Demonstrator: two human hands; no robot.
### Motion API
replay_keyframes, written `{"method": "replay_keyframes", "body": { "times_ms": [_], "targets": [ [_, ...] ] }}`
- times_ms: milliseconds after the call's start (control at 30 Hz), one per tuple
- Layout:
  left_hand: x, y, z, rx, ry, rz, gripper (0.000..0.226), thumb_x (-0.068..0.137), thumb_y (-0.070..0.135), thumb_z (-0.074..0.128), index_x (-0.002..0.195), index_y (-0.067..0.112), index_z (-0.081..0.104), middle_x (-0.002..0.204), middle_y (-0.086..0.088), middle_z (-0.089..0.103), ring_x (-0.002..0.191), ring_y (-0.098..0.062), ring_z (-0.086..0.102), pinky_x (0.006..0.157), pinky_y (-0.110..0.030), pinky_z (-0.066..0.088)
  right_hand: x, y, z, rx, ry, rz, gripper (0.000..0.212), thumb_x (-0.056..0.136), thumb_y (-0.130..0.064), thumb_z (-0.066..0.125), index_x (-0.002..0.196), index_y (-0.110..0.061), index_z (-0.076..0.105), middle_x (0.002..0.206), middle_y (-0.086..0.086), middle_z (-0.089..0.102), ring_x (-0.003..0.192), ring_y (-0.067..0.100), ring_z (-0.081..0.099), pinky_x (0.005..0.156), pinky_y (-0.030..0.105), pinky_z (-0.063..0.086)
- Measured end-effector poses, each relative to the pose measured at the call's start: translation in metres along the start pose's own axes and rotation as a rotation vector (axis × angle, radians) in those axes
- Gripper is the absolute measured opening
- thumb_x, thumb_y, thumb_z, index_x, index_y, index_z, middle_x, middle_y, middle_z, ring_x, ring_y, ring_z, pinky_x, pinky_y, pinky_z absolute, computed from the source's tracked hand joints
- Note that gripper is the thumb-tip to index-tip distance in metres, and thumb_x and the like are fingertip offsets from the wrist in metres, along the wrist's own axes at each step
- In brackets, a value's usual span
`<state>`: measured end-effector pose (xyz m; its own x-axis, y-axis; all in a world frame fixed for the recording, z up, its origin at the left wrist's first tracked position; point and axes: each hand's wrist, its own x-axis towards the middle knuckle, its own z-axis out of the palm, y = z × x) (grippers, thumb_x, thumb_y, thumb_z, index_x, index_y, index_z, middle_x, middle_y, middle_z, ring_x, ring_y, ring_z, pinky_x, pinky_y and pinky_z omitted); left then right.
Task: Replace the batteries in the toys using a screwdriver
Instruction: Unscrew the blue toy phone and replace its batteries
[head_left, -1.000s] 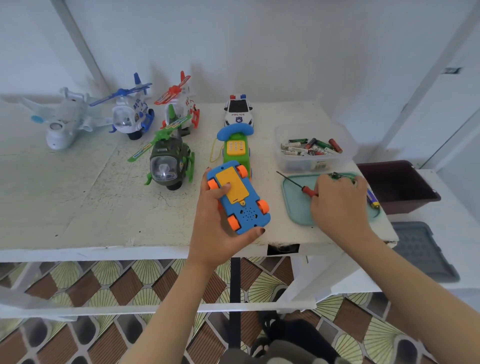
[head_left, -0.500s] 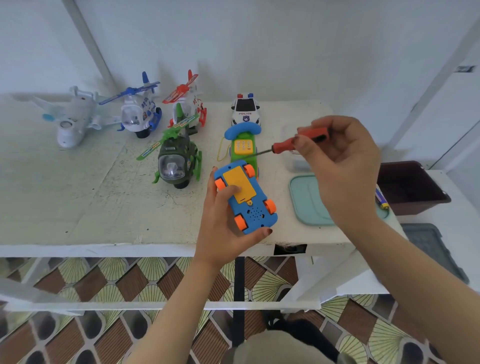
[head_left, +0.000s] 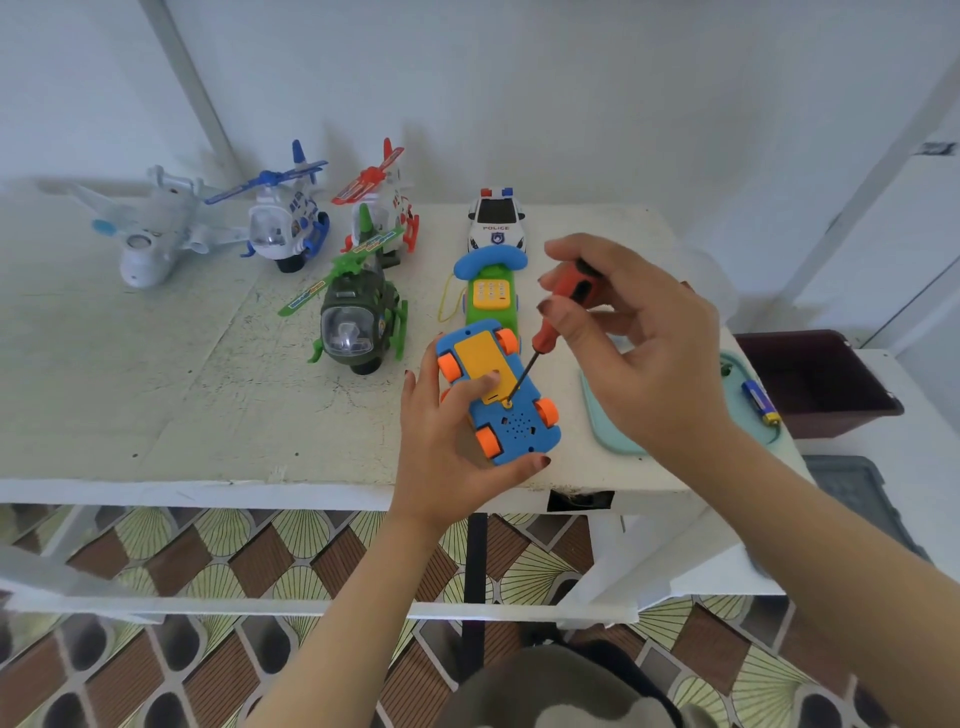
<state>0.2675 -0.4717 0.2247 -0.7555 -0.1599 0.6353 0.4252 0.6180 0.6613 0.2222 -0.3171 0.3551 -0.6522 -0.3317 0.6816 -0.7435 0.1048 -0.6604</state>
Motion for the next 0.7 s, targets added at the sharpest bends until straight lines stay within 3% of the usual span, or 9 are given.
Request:
{"method": "replay_keyframes", "body": {
  "times_ms": [167,367,700],
  "targets": [
    [-0.0015,-0.0021,0.0006,0.026,0.016,0.002,0.067,0.070,0.071,0.067,0.116,0.024,0.053,0.135,0.012,0.039,0.129,-0.027,0.041,0.096,-0.059,0.038,0.0011,-0.0020,-0.0006,-0.036,-0.014,-0.031,0.029,0.091,-0.004,0.061,0.114,-0.019,0.055,0.091,0.010,0.066,0.082,0.012,0.067,0.074,0.011,0.052],
    [-0.0010,0.0010,-0.0006,0.018,0.012,0.004,0.067,0.071,0.074,0.064,0.116,0.026,0.050,0.143,0.035,0.023,0.132,-0.026,0.038,0.097,-0.061,0.038,0.0004,0.0000,-0.0007,-0.073,-0.025,-0.030,0.025,0.090,-0.004,0.062,0.115,-0.007,0.060,0.092,0.009,0.066,0.083,0.012,0.066,0.075,0.010,0.052],
    [-0.0008,-0.0011,0.0003,0.007,0.021,0.026,0.067,0.072,0.071,0.066,0.117,0.024,0.050,0.144,0.026,0.027,0.131,-0.027,0.040,0.097,-0.058,0.039,-0.0013,0.0004,-0.0011,-0.082,-0.049,-0.083,0.028,0.090,-0.004,0.064,0.112,-0.018,0.055,0.097,0.004,0.065,0.088,0.009,0.066,0.077,0.016,0.054]
  ]
}}
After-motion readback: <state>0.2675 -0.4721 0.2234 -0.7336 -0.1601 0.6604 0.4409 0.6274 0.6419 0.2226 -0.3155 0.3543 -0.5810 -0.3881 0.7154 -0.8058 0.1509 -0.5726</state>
